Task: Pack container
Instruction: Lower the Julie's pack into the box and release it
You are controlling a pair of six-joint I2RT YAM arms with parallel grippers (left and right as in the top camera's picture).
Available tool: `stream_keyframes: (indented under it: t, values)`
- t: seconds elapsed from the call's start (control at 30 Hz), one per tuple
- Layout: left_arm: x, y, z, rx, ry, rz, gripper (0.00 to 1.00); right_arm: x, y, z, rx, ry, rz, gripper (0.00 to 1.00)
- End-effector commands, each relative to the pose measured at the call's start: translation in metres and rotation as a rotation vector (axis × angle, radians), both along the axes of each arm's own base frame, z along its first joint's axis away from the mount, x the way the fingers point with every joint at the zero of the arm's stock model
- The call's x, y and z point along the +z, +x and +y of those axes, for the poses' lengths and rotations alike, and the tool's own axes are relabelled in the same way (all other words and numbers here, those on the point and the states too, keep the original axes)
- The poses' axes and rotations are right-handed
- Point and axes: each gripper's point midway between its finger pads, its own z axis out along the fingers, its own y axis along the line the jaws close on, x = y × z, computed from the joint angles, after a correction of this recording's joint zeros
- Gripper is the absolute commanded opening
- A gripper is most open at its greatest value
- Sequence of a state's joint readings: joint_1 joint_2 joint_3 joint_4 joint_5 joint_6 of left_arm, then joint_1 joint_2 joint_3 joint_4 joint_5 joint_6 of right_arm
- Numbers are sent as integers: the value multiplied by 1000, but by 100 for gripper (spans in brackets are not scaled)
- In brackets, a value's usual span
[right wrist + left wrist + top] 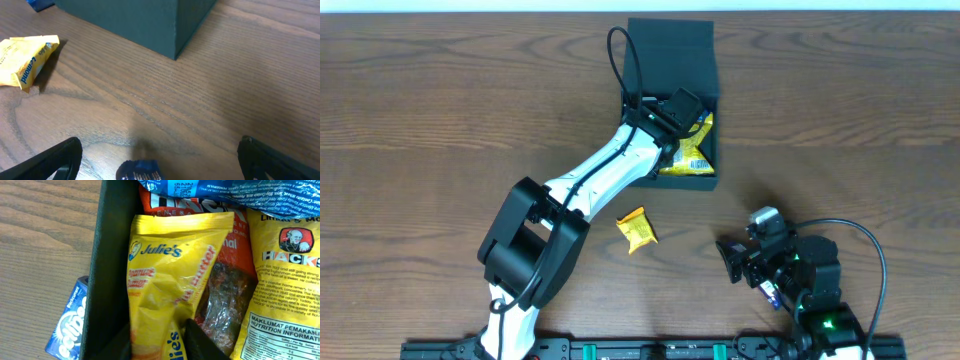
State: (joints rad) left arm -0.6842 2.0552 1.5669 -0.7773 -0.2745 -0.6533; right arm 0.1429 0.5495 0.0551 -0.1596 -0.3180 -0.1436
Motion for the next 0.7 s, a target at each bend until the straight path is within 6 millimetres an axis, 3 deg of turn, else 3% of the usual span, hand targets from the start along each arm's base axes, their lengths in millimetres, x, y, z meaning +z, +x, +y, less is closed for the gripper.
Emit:
stream_keyframes:
  t: [0.0, 0.33, 0.53, 0.67]
  values:
    - [1, 7, 5, 9, 34, -27, 28, -1, 0, -2, 0, -8, -2, 99]
    - [4, 14, 15, 26, 94, -74, 25, -1, 0, -2, 0, -8, -2, 99]
    - [-8, 13, 17, 26, 117, -63, 25, -1, 0, -2, 0, -8, -2, 99]
    - [-14, 13, 16, 24, 123, -55, 31, -1, 0, -2, 0, -8, -2, 99]
